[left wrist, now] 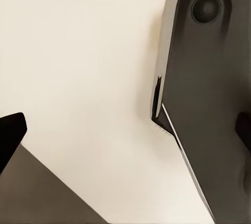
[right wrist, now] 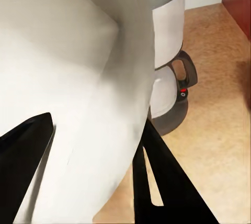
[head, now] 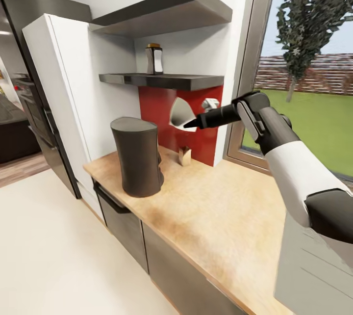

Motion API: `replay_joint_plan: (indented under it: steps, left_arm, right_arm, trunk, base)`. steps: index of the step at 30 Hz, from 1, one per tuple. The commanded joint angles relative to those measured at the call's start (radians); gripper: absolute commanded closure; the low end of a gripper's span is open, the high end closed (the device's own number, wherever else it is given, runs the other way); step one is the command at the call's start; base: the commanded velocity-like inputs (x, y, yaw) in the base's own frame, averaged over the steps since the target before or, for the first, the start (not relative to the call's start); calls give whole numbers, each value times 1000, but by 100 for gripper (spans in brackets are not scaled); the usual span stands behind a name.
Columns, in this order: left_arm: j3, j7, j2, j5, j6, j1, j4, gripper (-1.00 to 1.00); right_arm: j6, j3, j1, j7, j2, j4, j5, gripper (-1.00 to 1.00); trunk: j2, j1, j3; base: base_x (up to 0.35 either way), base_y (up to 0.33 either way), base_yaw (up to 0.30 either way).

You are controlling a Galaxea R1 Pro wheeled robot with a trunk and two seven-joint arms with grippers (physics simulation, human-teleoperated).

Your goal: Set up a coffee station on the kitchen countertop: keep the coffee maker on the countertop, move the bottle of coffee from the kitchen shelf to the counter next to the coffee maker, place a paper coffee filter on top of the coffee maker, put the saucer next to the coffee maker with the coffee cup on the saucer, and place the electric kettle next to the coffee maker.

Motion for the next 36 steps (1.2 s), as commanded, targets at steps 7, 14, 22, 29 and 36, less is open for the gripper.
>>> replay_joint_plan:
  steps: [7, 14, 22, 29, 36]
  left_arm:
    - [-2, -1, -1, 8, -1, 0, -2, -100]
    - [-2, -1, -1, 8, -1, 0, -2, -100]
    - [-2, -2, -1, 8, -2, 0, -2, -100]
    - [-2, -2, -1, 8, -1, 0, -2, -100]
    - [0, -2, -1, 8, -1, 0, -2, -100]
  right_arm:
    - [6, 1, -3, -4, -21, -3, -15, 100]
    - [5, 7, -3, -2, -22, 0, -16, 100]
    - [5, 12, -3, 65, -22, 8, -17, 100]
    - [5, 12, -3, 88, -22, 10, -17, 100]
    - [5, 14, -3, 91, -22, 11, -17, 100]
  trunk:
    - [-2, 1, -2]
    - [-2, 1, -2]
    - [-2, 1, -2]
    - [-2, 1, -2]
    - [-2, 1, -2]
  base:
    - [323, 0, 0]
    - [336, 0, 0]
    - [180, 82, 0]
    - [36, 68, 0]
    - [28, 22, 0]
